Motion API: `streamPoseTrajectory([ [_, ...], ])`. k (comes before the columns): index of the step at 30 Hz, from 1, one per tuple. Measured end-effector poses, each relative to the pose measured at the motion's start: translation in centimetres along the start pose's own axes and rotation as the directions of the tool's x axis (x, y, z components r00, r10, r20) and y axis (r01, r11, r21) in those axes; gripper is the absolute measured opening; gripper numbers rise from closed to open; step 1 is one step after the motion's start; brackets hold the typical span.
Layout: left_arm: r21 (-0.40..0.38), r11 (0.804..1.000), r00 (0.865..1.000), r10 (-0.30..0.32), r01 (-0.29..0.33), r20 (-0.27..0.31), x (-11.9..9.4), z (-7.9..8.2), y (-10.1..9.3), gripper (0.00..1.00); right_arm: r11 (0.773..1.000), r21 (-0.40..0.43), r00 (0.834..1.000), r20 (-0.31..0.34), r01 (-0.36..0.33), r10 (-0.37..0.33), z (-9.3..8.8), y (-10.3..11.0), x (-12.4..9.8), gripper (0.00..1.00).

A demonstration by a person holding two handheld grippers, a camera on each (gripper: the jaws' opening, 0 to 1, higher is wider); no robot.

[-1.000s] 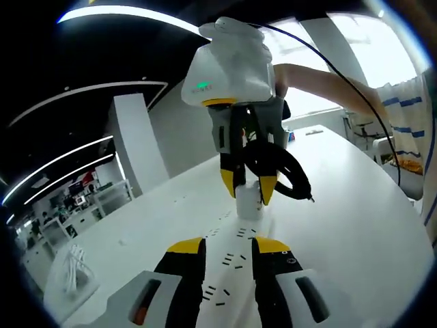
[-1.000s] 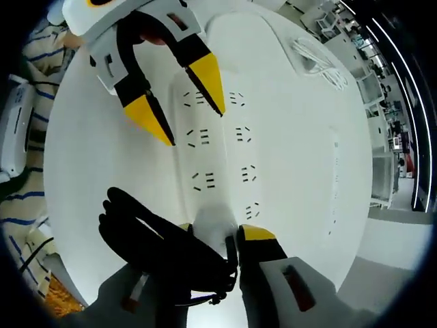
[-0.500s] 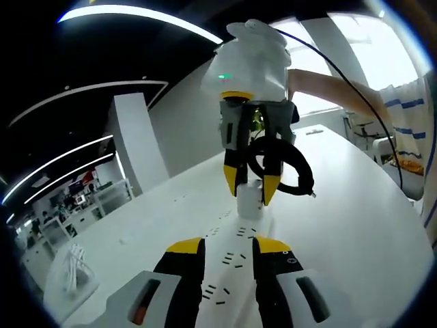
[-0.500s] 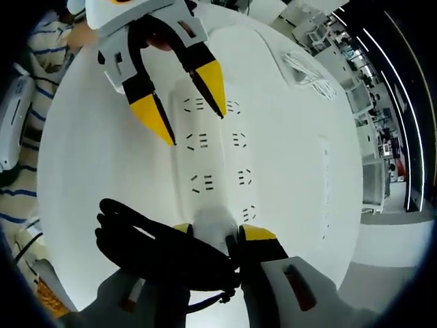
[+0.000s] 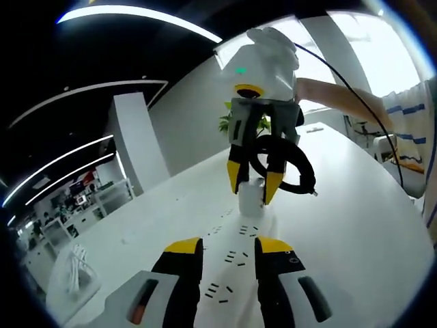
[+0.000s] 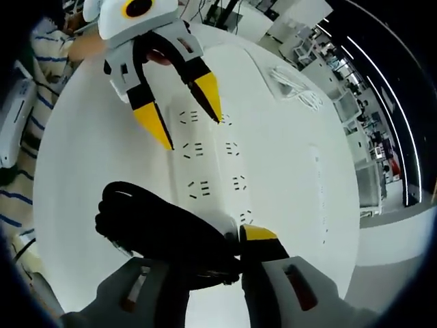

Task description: Straighten the power strip on the desk, plug the charger into it

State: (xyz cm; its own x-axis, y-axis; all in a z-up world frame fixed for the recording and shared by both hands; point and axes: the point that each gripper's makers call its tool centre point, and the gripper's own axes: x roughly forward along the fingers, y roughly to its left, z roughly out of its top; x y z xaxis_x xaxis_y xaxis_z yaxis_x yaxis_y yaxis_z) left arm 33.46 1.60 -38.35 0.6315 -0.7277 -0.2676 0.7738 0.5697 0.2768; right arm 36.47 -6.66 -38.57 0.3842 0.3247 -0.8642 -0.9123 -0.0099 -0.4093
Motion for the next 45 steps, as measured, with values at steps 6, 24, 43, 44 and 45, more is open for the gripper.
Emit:
streamPoseTrajectory([
  [6,-0.009,1.0,1.0,0.018,-0.018,0.003,-0.3,-0.1,0.3,0.3,0.999,0.028,0.997,0.071,0.027,-0.029,0.2,-0.1,0.1,0.27],
  [24,-0.019,0.994,0.993,0.107,-0.106,0.055,-2.1,1.1,3.4,0.3,0.997,0.062,0.97,0.233,0.047,-0.06,1.6,-0.2,0.0,0.29],
  [43,-0.071,0.983,0.983,0.173,-0.168,0.068,-3.2,0.7,4.8,0.29,0.981,0.173,0.892,0.424,0.09,-0.156,2.9,-0.3,-1.5,0.3],
  [44,-0.072,0.983,0.982,0.176,-0.171,0.067,-3.3,0.6,4.9,0.29,0.979,0.182,0.885,0.437,0.091,-0.163,2.9,-0.4,-1.8,0.3],
  [45,-0.073,0.982,0.981,0.181,-0.176,0.069,-3.4,0.7,5.0,0.29,0.976,0.198,0.874,0.454,0.091,-0.174,3.0,-0.4,-1.9,0.3],
])
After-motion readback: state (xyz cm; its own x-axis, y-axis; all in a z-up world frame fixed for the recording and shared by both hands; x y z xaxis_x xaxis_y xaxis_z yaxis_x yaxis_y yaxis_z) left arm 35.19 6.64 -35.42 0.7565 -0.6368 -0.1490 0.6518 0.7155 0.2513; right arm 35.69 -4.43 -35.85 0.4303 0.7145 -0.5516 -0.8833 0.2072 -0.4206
